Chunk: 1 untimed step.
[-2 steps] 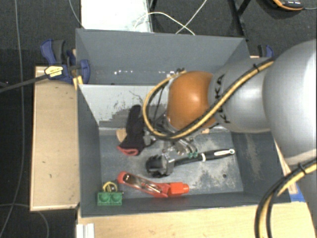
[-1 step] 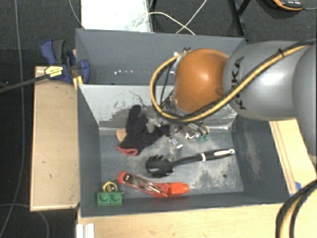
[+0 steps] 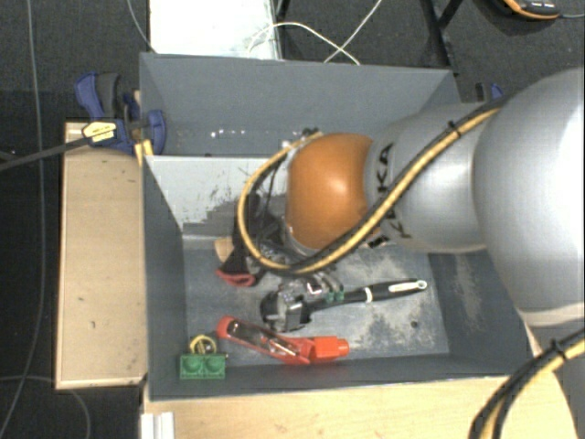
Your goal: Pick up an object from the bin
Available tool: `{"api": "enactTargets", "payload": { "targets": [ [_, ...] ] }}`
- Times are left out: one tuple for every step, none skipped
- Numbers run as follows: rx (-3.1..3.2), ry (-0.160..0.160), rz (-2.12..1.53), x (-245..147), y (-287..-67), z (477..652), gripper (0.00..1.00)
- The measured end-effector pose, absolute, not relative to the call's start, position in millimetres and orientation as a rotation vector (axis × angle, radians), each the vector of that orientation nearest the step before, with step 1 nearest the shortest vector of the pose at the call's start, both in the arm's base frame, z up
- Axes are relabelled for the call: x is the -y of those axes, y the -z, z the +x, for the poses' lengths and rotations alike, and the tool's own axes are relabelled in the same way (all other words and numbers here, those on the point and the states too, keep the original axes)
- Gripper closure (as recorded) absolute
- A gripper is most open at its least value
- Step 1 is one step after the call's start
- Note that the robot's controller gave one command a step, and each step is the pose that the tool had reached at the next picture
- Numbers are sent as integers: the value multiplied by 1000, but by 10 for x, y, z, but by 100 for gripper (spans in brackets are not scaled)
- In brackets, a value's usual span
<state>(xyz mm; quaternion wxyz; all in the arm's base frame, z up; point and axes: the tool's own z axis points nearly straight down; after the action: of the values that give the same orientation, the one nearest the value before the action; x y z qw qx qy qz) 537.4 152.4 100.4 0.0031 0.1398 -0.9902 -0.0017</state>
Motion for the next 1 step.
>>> {"api": "enactTargets", "payload": {
  "targets": [
    [2926, 2, 1172, -1669, -711, 5839, 0]
  ]
}}
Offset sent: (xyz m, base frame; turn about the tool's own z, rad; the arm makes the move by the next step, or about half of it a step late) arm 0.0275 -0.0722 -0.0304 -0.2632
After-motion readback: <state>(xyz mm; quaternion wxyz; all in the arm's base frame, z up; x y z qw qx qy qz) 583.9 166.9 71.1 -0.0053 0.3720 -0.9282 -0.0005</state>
